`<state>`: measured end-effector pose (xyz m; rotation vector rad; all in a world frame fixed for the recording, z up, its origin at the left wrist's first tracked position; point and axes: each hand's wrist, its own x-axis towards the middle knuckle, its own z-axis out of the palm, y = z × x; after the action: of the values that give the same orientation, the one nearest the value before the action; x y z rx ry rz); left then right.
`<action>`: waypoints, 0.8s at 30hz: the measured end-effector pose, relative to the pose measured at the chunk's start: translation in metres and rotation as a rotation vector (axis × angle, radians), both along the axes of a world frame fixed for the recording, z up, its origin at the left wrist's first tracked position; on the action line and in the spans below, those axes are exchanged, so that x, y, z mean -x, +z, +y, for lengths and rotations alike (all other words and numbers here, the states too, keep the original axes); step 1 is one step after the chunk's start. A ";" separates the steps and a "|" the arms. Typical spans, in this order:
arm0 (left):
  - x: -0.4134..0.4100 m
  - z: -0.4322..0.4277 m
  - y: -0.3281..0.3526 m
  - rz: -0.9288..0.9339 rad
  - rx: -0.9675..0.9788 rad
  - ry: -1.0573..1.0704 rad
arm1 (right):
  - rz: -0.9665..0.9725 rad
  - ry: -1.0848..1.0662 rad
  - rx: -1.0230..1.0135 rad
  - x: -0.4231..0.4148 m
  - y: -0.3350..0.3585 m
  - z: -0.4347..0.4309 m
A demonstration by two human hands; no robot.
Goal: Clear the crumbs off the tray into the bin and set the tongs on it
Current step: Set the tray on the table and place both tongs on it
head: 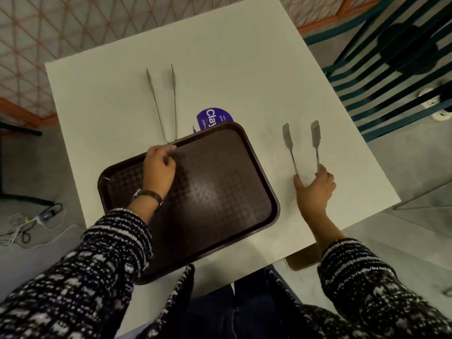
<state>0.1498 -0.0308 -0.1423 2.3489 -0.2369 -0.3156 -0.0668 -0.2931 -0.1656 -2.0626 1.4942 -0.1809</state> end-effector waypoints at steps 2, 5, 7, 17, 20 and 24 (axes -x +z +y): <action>-0.023 -0.016 -0.002 -0.035 -0.040 0.038 | -0.034 0.013 -0.014 0.003 0.008 0.016; -0.053 -0.035 -0.013 0.000 -0.099 0.172 | -0.058 0.056 -0.045 0.011 0.020 0.040; -0.071 -0.045 -0.022 0.087 -0.130 0.257 | -0.058 0.072 -0.101 0.015 0.026 0.053; -0.117 -0.077 -0.061 0.112 -0.275 0.305 | 0.005 0.126 -0.163 0.040 0.033 0.079; -0.120 -0.068 -0.064 0.094 -0.194 0.276 | 0.013 0.142 -0.154 0.042 0.034 0.078; -0.111 -0.047 -0.046 -0.016 -0.020 0.303 | 0.029 0.193 -0.131 0.041 0.035 0.074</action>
<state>0.2612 -0.0773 -0.1888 2.3644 0.1156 -0.1518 -0.1073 -0.2196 -0.1305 -2.0954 1.2780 0.0218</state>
